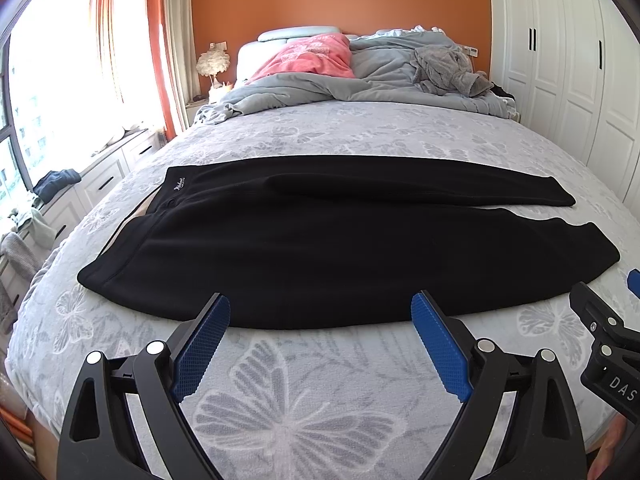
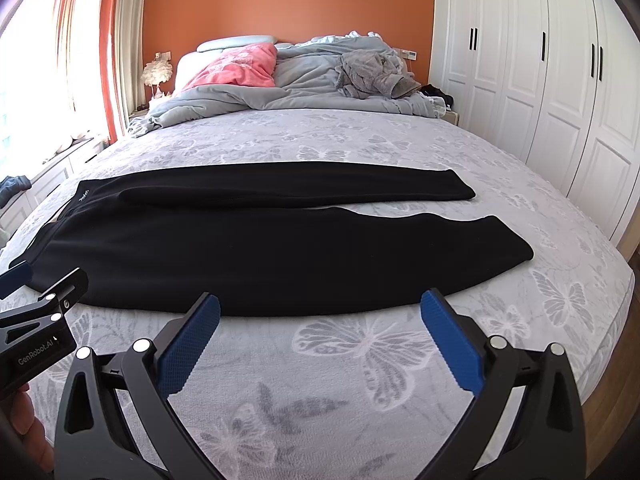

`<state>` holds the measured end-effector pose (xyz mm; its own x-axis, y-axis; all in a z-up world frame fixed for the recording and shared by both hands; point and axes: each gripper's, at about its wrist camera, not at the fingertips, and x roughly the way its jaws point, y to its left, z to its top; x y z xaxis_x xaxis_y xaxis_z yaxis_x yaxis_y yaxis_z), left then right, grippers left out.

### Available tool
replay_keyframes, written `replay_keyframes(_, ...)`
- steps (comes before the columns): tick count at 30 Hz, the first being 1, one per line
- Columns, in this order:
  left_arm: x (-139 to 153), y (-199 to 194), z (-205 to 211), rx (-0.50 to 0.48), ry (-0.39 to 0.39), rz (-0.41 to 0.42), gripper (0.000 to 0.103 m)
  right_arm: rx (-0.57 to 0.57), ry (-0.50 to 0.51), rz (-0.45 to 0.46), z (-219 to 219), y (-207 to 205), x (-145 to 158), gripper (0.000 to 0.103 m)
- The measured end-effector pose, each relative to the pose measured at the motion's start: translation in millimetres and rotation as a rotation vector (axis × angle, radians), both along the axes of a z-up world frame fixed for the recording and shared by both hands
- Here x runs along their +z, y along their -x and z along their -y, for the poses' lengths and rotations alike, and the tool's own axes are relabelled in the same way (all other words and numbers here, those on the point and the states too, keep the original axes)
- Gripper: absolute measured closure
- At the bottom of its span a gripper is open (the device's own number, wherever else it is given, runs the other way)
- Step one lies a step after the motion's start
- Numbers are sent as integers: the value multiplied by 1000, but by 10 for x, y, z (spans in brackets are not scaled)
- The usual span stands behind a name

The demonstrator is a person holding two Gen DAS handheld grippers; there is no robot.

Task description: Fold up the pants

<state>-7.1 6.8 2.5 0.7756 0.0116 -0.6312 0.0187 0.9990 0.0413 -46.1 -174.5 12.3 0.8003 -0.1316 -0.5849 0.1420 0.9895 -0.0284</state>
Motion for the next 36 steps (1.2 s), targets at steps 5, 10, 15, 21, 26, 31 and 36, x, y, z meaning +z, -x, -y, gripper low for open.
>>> replay_keyframes(5, -1, 3, 7, 4, 0, 0, 13, 0, -1, -1, -1, 2, 4, 5)
replay_keyframes(10, -8, 0, 10, 7, -1, 0, 13, -1, 1, 0, -4, 5, 1, 5)
replay_keyframes(15, -12, 5, 14, 4, -1, -2, 13, 0, 3, 0, -5, 7, -3, 5)
replay_keyframes(21, -17, 6, 6, 10, 1, -6, 13, 0, 3, -1, -6, 7, -4, 5)
replay_keyframes(26, -18, 2, 7, 10, 0, -5, 13, 1, 4, 0, -7, 8, -7, 5)
replay_keyframes(31, -12, -7, -8, 9, 4, -8, 13, 1, -3, -3, -74, 57, -17, 5)
replay_keyframes(36, -7, -18, -33, -21, 21, -23, 9, 64, -70, -102, 115, -77, -7, 5)
